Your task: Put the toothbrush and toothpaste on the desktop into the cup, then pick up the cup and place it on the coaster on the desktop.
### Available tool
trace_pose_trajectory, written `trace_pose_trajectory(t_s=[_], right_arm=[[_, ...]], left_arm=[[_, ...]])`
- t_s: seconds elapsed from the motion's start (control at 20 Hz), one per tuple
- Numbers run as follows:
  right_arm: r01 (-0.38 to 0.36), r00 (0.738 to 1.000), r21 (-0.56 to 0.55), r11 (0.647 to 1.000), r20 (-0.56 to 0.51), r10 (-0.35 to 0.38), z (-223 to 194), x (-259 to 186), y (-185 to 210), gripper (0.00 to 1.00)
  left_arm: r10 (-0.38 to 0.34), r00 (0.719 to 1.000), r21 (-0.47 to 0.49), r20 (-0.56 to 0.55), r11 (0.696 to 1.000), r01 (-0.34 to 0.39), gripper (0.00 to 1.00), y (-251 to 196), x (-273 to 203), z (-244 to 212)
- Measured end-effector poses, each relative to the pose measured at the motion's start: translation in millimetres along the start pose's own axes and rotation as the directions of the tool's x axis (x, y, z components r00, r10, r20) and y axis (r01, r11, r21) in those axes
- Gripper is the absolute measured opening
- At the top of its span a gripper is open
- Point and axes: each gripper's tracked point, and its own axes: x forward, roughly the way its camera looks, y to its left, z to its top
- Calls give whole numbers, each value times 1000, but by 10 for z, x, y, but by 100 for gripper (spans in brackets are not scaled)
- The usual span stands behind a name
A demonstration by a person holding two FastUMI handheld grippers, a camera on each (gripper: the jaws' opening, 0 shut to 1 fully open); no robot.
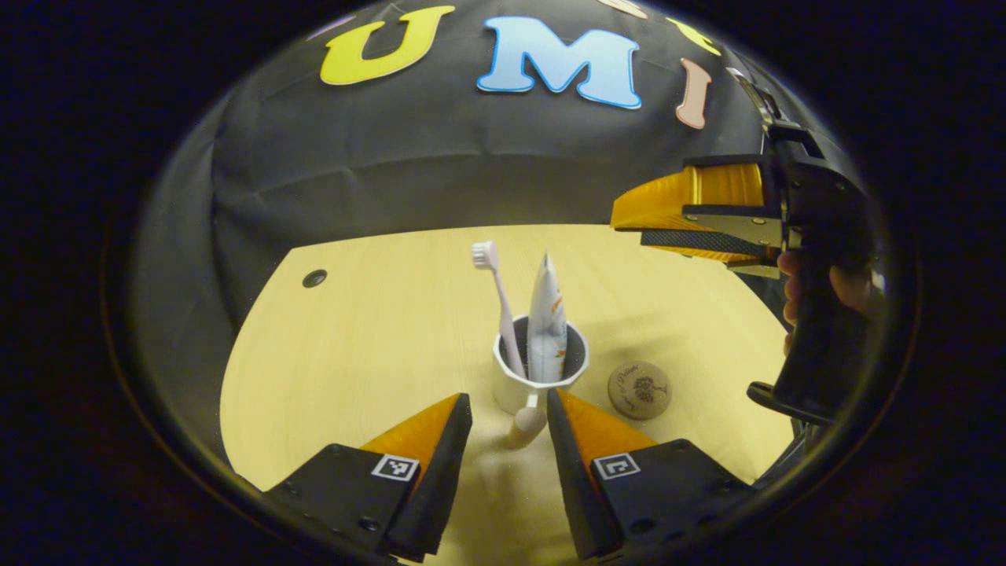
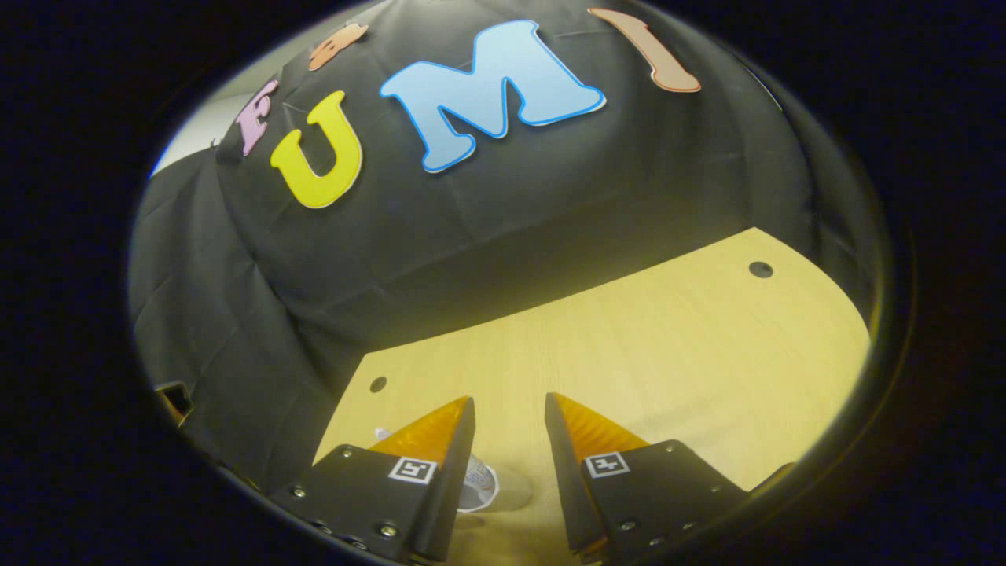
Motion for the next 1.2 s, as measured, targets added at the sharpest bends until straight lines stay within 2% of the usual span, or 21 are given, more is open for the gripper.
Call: trace_pose_trajectory(t_s=[0.05, 0.15, 0.2, 0.45, 0.5, 0.8, 0.9, 0.95, 1.0, 1.2], right_arm=[[4, 1000, 8, 1000, 2, -4, 6, -9, -29, 54], [12, 1000, 23, 1000, 2, -12, 5, -21, -87, 54], [17, 1000, 29, 999, 2, -17, 7, -30, -120, 54], [41, 999, 56, 998, 0, -41, -3, -39, -294, 54], [47, 999, 62, 997, -1, -47, 3, -41, -330, 54], [86, 996, 93, 992, -1, -86, 44, -7, -564, 54], [98, 995, 101, 990, -5, -98, 51, 18, -636, 54], [104, 995, 105, 989, -7, -104, 51, 22, -670, 54], [109, 994, 110, 988, -10, -108, 52, 30, -703, 54], [124, 992, 120, 985, -17, -123, 44, 76, -801, 54]], left_arm=[[0, 1000, 1, -21, 1000, 0, 63, -7, 35, -38], [4, 998, -1, -65, 1000, -5, 66, -12, 91, -119], [9, 996, -1, -85, 1000, -9, 63, -7, 120, -157], [11, 984, 11, -176, 1000, -10, 66, 56, 232, -311], [12, 982, 17, -189, 1000, -8, 69, 64, 250, -334], [11, 967, 61, -255, 998, 5, 66, 89, 321, -411], [23, 958, 75, -286, 997, -1, 69, 103, 340, -459], [25, 954, 79, -298, 997, -2, 66, 96, 362, -488], [24, 951, 79, -308, 997, 1, 70, 73, 404, -504], [8, 941, 74, -340, 997, 19, 70, 41, 490, -552]])
